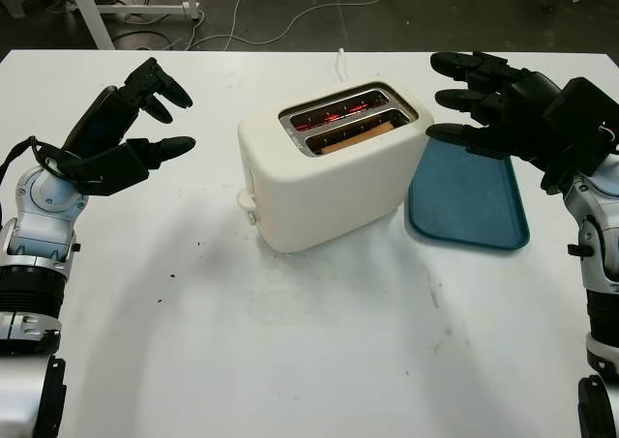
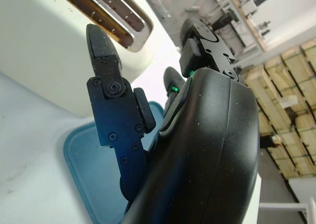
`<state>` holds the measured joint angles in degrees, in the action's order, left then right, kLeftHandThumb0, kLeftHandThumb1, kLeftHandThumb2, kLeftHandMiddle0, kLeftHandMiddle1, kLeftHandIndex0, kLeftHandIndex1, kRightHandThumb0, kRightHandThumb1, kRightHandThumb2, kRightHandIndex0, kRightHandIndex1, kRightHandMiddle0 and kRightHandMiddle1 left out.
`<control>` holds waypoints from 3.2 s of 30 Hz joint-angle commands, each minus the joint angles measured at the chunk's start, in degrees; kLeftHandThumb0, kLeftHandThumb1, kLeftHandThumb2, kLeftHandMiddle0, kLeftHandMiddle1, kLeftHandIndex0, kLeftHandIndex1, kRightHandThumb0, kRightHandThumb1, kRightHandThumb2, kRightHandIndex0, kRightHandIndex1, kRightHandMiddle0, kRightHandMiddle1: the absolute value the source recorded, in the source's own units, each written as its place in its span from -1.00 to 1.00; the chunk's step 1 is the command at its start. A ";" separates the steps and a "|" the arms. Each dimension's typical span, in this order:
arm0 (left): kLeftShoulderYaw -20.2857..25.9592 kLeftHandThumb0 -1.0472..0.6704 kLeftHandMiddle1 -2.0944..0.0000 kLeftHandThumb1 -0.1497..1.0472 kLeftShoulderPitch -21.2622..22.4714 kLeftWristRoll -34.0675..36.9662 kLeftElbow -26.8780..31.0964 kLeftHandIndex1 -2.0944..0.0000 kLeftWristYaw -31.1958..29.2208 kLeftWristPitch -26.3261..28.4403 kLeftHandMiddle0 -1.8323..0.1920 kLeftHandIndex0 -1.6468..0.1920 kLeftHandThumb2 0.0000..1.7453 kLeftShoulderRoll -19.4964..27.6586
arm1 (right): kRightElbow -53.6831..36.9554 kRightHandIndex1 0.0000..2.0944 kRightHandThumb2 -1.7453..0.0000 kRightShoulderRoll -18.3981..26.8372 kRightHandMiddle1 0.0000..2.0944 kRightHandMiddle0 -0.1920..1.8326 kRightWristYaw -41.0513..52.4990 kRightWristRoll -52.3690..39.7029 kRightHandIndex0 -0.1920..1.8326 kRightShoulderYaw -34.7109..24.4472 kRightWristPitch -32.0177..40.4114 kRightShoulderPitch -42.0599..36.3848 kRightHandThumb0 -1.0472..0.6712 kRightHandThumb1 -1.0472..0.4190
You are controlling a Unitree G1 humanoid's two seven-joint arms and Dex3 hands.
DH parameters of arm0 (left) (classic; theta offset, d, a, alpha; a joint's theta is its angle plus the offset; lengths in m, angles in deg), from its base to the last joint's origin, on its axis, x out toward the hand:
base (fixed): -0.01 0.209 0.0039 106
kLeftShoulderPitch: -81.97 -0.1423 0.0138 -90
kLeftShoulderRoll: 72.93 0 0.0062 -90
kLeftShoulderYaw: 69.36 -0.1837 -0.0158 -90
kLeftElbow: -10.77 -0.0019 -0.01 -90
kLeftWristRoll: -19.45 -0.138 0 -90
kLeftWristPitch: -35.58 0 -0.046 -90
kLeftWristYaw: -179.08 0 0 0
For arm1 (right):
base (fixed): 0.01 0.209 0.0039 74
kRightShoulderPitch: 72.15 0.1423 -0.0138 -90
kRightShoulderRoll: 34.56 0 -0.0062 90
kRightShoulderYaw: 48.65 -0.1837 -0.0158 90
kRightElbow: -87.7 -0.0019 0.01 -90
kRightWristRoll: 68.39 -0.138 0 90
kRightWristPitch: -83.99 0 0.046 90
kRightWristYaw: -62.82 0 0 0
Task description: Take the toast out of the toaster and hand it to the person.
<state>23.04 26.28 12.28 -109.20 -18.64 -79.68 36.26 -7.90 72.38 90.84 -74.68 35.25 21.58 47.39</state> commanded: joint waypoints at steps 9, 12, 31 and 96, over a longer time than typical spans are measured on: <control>0.39 -1.00 -0.67 0.79 0.21 -0.25 0.00 -0.53 0.40 -0.76 0.81 0.79 -0.61 0.33 | -0.38 -0.46 1.00 -0.19 -0.84 -0.62 -0.36 -0.30 -0.81 0.10 0.60 0.35 -0.25 -0.70; 0.37 -1.00 -0.67 0.79 0.19 -0.24 0.11 -0.53 0.29 -0.58 0.81 0.79 -0.61 0.38 | -0.31 -0.46 0.99 0.04 -0.83 -0.62 -0.04 -0.22 -0.81 0.16 -0.11 0.25 -0.25 -0.71; 0.26 -1.00 -0.66 0.79 0.27 -0.22 -0.29 -0.54 0.16 -0.85 0.81 0.79 -0.61 0.32 | -0.53 -0.48 1.00 -0.32 -0.82 -0.63 -0.39 -0.49 -0.81 -0.06 1.11 0.38 -0.25 -0.70; 0.32 -1.00 -0.67 0.79 0.24 -0.24 0.57 -0.54 0.24 -0.08 0.81 0.79 -0.63 0.29 | -0.42 -0.49 1.00 -0.11 -0.79 -0.66 -0.18 -0.32 -0.81 0.05 0.60 0.48 -0.27 -0.70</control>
<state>23.04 26.32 12.30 -109.02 -18.70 -79.22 36.26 -8.03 72.33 90.78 -74.68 35.29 22.13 47.44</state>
